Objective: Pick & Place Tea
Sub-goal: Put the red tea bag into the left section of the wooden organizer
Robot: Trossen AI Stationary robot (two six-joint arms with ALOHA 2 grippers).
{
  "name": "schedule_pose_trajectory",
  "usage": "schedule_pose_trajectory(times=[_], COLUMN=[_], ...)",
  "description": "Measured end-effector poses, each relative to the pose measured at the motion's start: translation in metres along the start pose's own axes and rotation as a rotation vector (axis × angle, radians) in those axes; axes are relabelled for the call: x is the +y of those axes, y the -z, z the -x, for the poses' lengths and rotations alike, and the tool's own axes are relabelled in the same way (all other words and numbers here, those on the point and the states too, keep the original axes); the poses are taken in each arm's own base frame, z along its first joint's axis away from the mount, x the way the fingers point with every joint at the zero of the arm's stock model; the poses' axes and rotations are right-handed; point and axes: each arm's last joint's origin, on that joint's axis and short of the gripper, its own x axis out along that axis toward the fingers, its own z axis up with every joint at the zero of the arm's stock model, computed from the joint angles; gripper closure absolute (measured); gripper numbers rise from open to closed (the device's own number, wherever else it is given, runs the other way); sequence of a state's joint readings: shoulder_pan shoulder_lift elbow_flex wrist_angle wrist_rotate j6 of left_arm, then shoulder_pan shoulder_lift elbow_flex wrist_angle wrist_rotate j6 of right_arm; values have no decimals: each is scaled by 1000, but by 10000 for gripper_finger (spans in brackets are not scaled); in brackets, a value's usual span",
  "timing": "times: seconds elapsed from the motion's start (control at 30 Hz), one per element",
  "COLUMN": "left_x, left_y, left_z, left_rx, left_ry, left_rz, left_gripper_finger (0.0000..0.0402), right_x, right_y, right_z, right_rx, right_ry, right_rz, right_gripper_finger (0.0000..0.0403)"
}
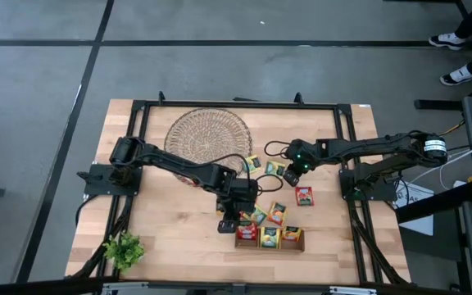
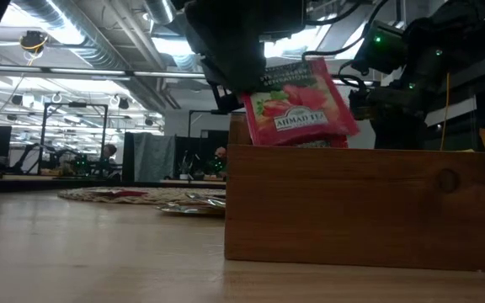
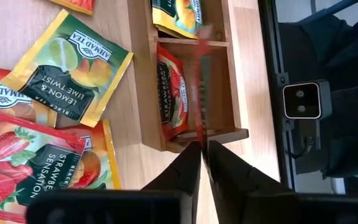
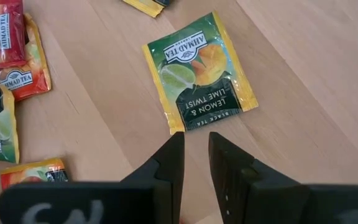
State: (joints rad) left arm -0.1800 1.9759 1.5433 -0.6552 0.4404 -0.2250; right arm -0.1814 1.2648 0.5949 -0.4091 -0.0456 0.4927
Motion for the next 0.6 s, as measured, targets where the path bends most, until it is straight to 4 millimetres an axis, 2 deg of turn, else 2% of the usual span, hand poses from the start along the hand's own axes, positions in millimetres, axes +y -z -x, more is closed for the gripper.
schedule_pose_trajectory(times=[0.37, 0.6], left_x=[10, 24], left_y=[-2, -1], left_z=[5, 17], left_rx=[-13, -2], left_ry=[-14, -81], left_rz=[5, 13], left_gripper_finger=[315, 304], right_x=[0, 0], right_y=[0, 0], right_z=[0, 0], right_rx=[-1, -1], right_ry=[2, 1], right_rz=[0, 0], right_gripper_finger=[328, 328])
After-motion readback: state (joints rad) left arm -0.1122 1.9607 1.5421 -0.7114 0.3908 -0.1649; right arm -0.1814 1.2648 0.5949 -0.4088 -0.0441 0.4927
